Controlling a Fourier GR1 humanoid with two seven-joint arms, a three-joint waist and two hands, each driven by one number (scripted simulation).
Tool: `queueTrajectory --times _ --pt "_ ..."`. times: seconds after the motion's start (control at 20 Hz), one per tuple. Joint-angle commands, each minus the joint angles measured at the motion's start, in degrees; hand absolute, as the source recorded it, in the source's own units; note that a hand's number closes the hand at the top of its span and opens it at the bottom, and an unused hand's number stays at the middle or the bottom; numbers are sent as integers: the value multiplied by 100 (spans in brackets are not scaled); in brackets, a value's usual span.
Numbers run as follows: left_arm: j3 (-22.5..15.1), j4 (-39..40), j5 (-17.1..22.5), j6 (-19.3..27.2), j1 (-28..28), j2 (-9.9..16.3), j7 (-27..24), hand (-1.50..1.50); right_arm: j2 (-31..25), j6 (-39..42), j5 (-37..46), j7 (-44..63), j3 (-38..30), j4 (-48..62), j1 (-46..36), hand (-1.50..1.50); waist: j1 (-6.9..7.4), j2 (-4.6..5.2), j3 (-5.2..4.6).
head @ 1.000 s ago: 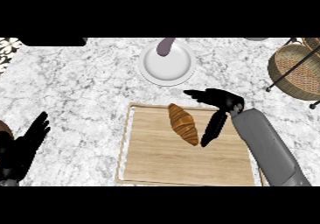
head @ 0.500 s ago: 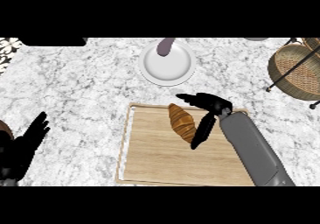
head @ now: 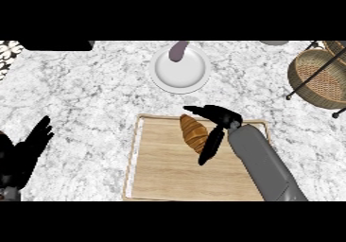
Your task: Pick the croissant from the tray and place it in the tiered basket
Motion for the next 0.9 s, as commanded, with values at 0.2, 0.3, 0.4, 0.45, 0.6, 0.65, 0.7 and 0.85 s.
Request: queueTrajectory --times 0.2,0.3,0.4,0.45,0.6,0.65,0.7,0.85 --pt "136 97 -86 -89 -60 -19 -28 0 85 -308 242 -995 258 -408 565 150 -14 53 36" --pt "150 71 -158 -80 72 -137 -193 0 280 -531 -49 -488 115 -273 43 150 22 55 36" --pt "208 12 -48 -220 88 -129 -53 0 283 -650 114 -878 -117 79 0 150 28 60 37" --pt "125 -160 -194 -44 87 -240 68 0 285 -670 145 -781 -72 -306 393 150 4 52 37" --pt "52 96 -323 -29 18 -398 -81 0 69 -633 147 -552 -271 -555 338 150 -14 51 36" --pt "142 -313 -286 -24 253 -254 72 0 -13 -771 128 -657 -349 -655 436 150 -4 46 37" --pt "-4 -334 -385 91 275 -363 3 0 283 -1563 369 172 -147 -702 154 150 3 29 35" --pt "259 -19 -153 -129 37 -97 36 0 286 -2960 1477 1377 -61 -432 -383 150 8 -2 5"
